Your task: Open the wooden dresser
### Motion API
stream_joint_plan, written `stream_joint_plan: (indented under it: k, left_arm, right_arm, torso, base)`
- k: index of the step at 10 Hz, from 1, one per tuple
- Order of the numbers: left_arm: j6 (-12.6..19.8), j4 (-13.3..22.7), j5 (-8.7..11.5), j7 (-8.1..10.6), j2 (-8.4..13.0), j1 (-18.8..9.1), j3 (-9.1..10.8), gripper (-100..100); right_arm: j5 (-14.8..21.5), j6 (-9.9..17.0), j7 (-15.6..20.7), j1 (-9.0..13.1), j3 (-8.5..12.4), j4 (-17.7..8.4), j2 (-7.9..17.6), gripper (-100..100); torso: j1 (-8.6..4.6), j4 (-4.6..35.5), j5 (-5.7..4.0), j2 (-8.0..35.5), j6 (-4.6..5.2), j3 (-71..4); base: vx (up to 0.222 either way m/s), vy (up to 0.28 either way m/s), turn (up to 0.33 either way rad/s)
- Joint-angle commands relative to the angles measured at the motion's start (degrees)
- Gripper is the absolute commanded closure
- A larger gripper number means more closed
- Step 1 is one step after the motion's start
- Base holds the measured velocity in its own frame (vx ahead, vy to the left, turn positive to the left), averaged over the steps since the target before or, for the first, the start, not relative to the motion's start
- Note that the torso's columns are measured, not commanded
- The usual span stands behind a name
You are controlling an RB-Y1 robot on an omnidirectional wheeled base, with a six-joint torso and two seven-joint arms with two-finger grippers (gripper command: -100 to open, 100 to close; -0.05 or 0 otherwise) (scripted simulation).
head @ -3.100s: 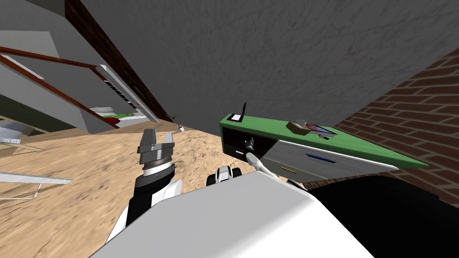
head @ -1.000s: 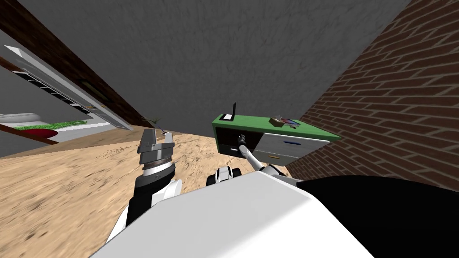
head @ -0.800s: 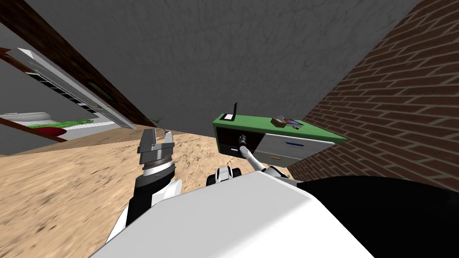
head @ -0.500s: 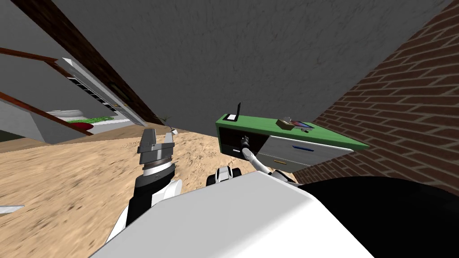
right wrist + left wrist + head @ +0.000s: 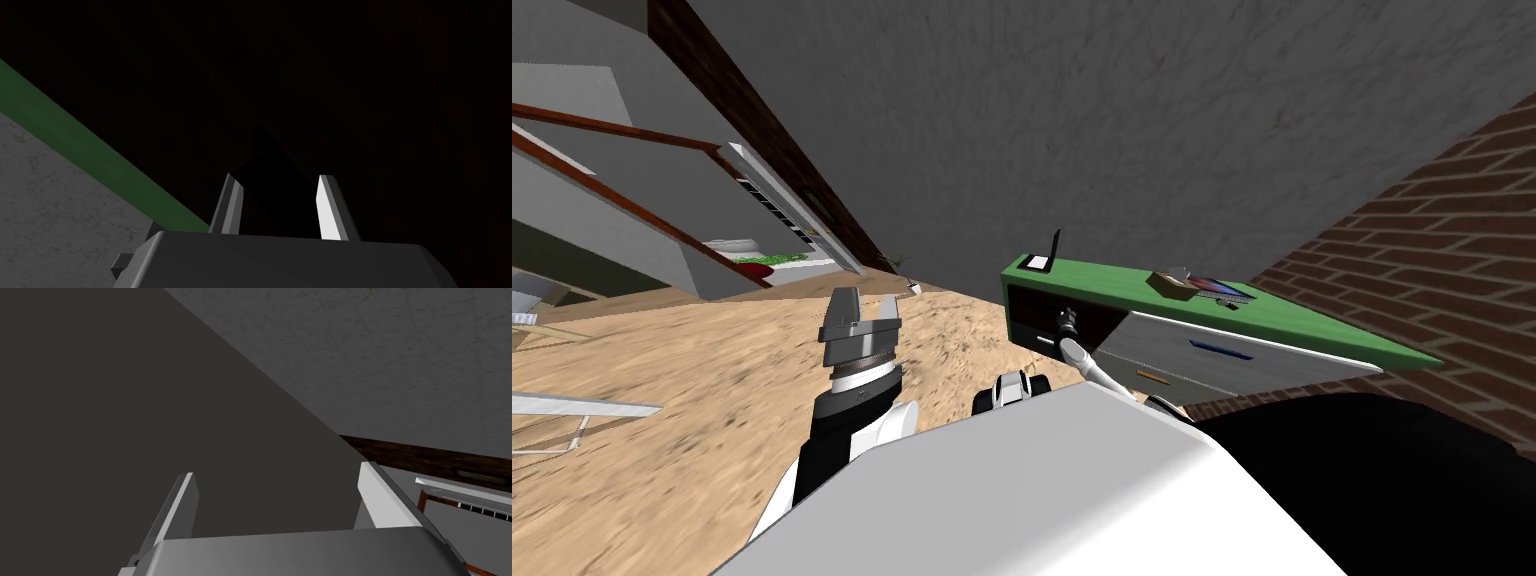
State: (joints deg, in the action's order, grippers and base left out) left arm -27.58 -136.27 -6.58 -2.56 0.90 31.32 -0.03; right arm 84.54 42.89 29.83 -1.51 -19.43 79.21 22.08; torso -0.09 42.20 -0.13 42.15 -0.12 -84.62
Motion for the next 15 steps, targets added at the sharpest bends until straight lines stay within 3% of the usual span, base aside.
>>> stream_joint_plan:
  k: [1,2,3,4,5,6,8,9,10,11,12,13,15]
  left_arm:
    - [0.00,0.00,0.00,0.00,0.00,0.00,0.00,0]
    - [0.00,0.00,0.00,0.00,0.00,0.00,0.00,0]
    - [0.00,0.00,0.00,0.00,0.00,0.00,0.00,0]
    - [0.00,0.00,0.00,0.00,0.00,0.01,0.00,0]
    - [0.00,0.00,0.00,0.00,0.00,0.00,0.00,0]
    - [0.00,0.00,0.00,0.00,0.00,0.01,0.00,0]
    - [0.00,0.00,0.00,0.00,0.00,0.01,0.00,0]
    - [0.00,0.00,0.00,0.00,0.00,0.01,0.01,0]
    - [0.00,0.00,0.00,0.00,0.00,0.00,0.00,0]
    - [0.00,0.00,0.00,0.00,0.00,0.00,0.00,0]
    - [0.00,0.00,0.00,0.00,0.00,0.01,0.01,0]
    - [0.00,0.00,0.00,0.00,0.00,0.01,0.01,0]
    - [0.00,0.00,0.00,0.00,0.00,0.01,0.01,0]
  right_arm:
    - [-3.22,4.51,0.00,-3.82,-3.08,3.74,3.17,100]
    - [-3.31,6.15,0.00,-5.80,-3.08,5.93,3.17,100]
    - [-3.31,6.32,0.00,-5.80,-3.08,6.63,3.17,100]
    - [-5.86,8.78,0.48,-8.18,-4.92,8.94,5.62,100]
    - [-5.86,9.82,0.48,-9.61,-4.92,10.65,5.62,100]
    - [-8.42,11.72,0.95,-11.14,-6.76,12.34,8.08,100]
    - [-8.42,13.32,0.95,-13.42,-6.76,15.41,8.08,100]
    - [-10.88,15.81,1.42,-15.56,-8.60,17.21,10.53,100]
    - [-10.97,16.82,1.42,-17.15,-8.60,18.74,10.53,100]
    - [-10.97,16.82,1.42,-17.23,-8.60,19.83,10.53,100]
    - [-10.41,17.07,1.43,-16.80,-8.36,19.26,10.59,100]
    - [-8.67,17.86,1.48,-18.69,-10.07,21.47,10.85,100]
    - [-7.81,18.20,1.42,-19.66,-10.97,22.46,10.92,100]
  torso:
    - [0.01,-0.02,-0.02,0.00,0.01,0.01]
    - [-0.01,-0.07,-0.06,-0.06,-0.05,-0.03]
    - [0.01,-0.10,-0.07,-0.09,0.01,-0.05]
    - [0.00,-0.06,-0.06,-0.02,0.12,0.00]
    - [0.00,-0.06,-0.11,-0.11,-0.19,-0.03]
    - [-0.01,-0.11,-0.09,-0.15,-0.03,-0.08]
    - [-0.12,-0.24,-0.21,-0.29,0.00,-0.14]
    - [-0.19,-0.18,-0.22,-0.16,0.11,-0.07]
    - [-0.30,-0.28,-0.38,-0.23,-0.06,-0.05]
    - [-0.38,-0.33,-0.43,-0.33,-0.03,-0.11]
    - [-0.36,-0.23,-0.35,-0.28,0.04,-0.10]
    - [-0.29,-0.16,-0.26,-0.18,0.06,-0.04]
    - [-0.22,-0.18,-0.21,-0.11,0.16,-0.02]
  base:
    - [0.042,-0.023,0.250]
    - [0.035,-0.020,0.142]
    - [0.014,-0.002,-0.001]
    - [0.025,-0.011,0.288]
    - [0.027,-0.025,0.133]
    - [0.036,-0.019,0.223]
    - [0.025,-0.008,0.072]
    - [0.030,-0.012,0.190]
    - [0.026,-0.019,0.170]
    - [0.008,-0.006,0.025]
    - [0.000,0.000,0.000]
    - [0.039,0.012,-0.131]
    - [0.039,0.015,-0.093]
